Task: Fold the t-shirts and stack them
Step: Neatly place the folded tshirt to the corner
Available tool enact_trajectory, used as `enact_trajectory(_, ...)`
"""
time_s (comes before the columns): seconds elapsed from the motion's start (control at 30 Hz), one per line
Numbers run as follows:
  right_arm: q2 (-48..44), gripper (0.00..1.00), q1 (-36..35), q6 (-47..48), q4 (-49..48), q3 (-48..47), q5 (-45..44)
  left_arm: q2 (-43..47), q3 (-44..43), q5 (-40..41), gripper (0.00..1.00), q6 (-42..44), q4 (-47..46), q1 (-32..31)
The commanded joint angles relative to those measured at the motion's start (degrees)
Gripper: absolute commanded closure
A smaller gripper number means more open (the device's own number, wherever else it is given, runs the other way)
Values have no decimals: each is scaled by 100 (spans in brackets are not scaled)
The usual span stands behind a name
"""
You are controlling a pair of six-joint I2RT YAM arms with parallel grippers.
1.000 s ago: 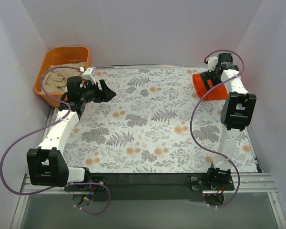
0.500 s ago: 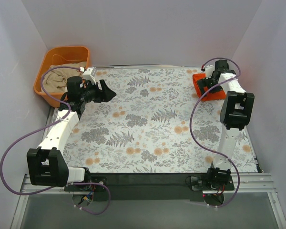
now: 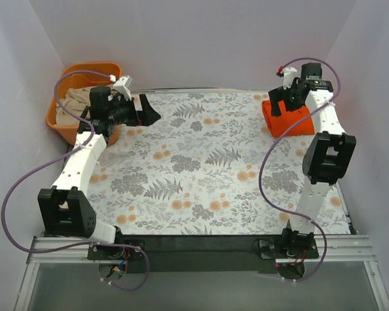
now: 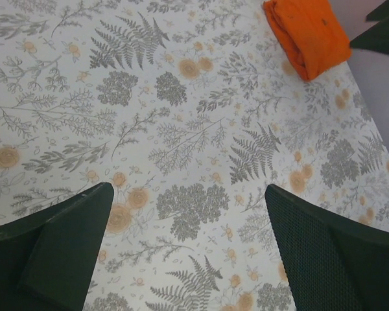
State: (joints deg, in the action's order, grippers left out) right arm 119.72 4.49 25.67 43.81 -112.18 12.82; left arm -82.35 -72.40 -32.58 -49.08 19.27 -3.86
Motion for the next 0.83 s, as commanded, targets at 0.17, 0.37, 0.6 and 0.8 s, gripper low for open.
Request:
enact_trajectory(0.17,-1995,2,-273,-124,497,1097,1450,-642,-996,-222,2,1161,2176,-10)
enact_trajectory(0.37,-3182,2,-923,-1,453,3358,1795,-143,294,611,2,1691,2363,-642)
enact_trajectory(0.6,-3921,2,-1468,-316,-171,5020,1610,517,1728,1043,2,1525,1748,-1047)
enact_trajectory(0.8,-4211,2,-1592,-528,-321,5092,1408,992,1976,1104,2,1401,1598,-1047)
